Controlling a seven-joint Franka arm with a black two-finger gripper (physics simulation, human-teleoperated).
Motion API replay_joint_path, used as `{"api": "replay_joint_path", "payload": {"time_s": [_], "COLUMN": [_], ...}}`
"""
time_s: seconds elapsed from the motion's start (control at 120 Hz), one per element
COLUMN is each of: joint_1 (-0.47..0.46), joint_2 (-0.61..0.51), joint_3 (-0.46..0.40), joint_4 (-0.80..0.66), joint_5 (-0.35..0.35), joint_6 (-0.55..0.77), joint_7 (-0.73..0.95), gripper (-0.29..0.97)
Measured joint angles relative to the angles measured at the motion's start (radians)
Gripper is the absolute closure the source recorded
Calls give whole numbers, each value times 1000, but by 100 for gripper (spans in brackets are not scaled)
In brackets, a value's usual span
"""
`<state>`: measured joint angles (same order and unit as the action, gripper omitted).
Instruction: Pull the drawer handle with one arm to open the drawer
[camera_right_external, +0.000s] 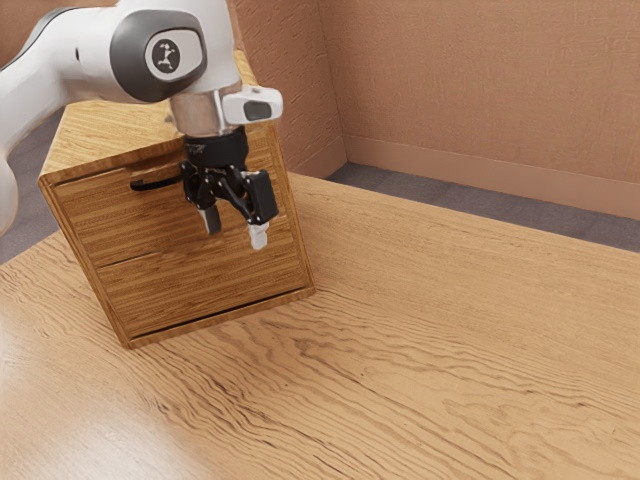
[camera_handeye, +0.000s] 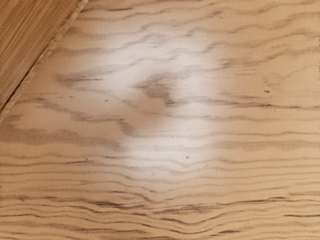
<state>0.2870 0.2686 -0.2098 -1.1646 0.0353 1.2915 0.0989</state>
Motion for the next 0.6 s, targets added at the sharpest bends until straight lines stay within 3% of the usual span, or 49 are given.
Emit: {"api": "replay_joint_path", "payload": {"time_s": [0.283, 0.417, 0.6], "joint_1": [0, 0, -2], "joint_2": [1, -37, -60], "joint_3": [-1, -2, -2], "joint_4": [4, 129, 154], "joint_5": [-1, 5, 12], "joint_6": [65, 28, -24], "joint_7": [23, 27, 32], "gripper": [0, 0, 0]}}
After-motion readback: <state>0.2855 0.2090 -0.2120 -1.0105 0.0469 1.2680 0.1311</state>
